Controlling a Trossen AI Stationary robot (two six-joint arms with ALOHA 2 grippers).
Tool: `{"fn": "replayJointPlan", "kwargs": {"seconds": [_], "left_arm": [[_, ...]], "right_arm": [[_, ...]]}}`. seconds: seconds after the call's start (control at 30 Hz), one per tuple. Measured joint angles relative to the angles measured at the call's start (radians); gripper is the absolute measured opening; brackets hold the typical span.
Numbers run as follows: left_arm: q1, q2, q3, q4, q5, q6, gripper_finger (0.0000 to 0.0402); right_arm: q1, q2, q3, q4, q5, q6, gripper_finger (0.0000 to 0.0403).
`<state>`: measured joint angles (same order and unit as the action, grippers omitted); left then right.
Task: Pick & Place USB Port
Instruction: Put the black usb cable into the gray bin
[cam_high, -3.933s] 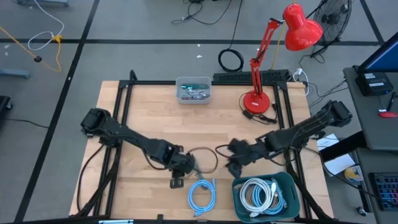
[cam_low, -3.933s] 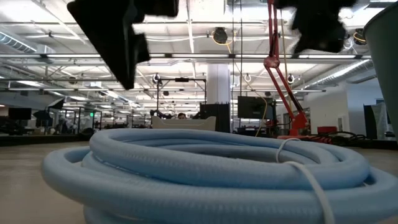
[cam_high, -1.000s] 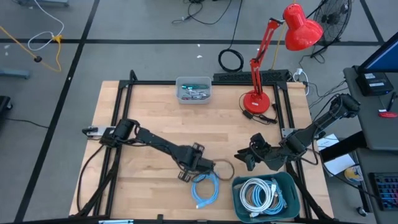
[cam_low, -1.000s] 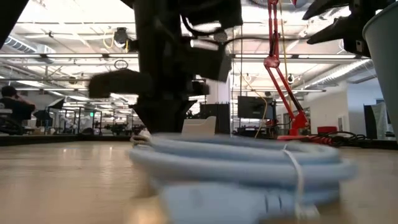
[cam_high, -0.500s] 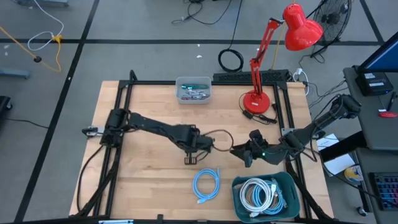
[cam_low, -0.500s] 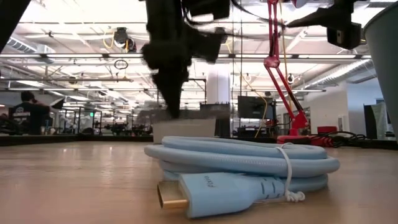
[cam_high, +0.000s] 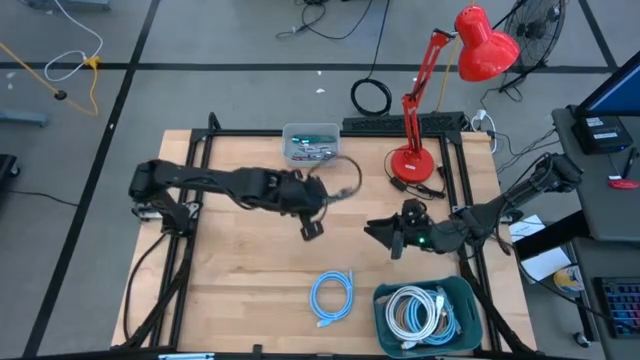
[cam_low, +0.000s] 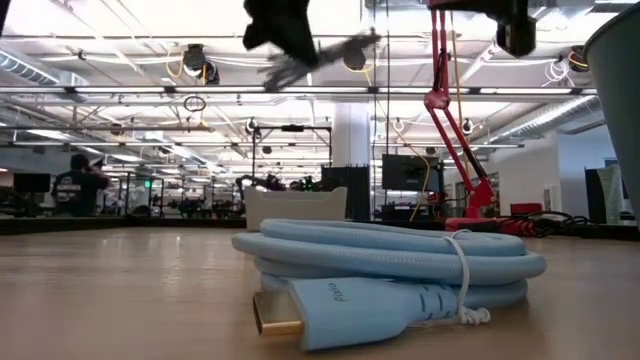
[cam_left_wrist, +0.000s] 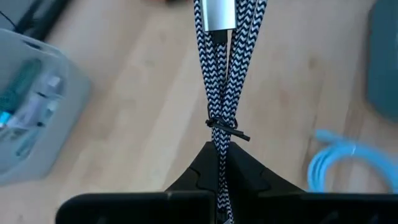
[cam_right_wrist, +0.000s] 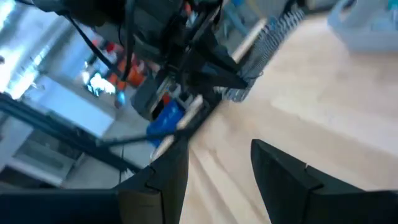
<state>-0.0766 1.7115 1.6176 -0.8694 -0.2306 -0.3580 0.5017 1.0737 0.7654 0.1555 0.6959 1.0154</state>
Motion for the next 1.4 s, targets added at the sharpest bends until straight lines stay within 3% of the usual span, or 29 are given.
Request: {"fn": "replayJointPlan", "kwargs": {"seconds": [0.17, 0.37, 0.57, 0.73, 0.83, 1.17, 1.4], "left_arm": [[0.013, -0.071, 0.0, 0.137, -0.005, -0.039, 0.001], [0.013, -0.09, 0.002, 0.311, 0.066, -0.057, 0.001], [-0.001, -0.09, 0.002, 0.348, 0.101, -0.071, 0.001], [0.029, -0.101, 0.001, 0.236, 0.018, -0.014, 0.001], [0.116, -0.11, 0.002, 0.185, 0.025, 0.036, 0.001], [0.544, -0.003, 0.002, 0.183, 0.363, 0.058, 0.001], [0.757, 0.128, 0.018, 0.148, 0.491, 0.125, 0.001]], "right_arm": [[-0.029, 0.005, 0.0, 0.135, 0.044, -0.112, 0.0169], [-0.093, 0.037, 0.0, 0.332, 0.04, -0.247, 0.0169], [-0.135, 0.061, 0.0, 0.431, 0.008, -0.328, 0.0169], [-0.142, 0.068, 0.0, 0.425, -0.044, -0.294, 0.0169], [-0.131, 0.069, 0.0, 0.424, -0.072, -0.291, 0.0169], [-0.087, 0.065, 0.0, 0.427, -0.08, -0.294, 0.0169], [-0.128, 0.037, 0.0, 0.378, -0.17, -0.266, 0.0169]]}}
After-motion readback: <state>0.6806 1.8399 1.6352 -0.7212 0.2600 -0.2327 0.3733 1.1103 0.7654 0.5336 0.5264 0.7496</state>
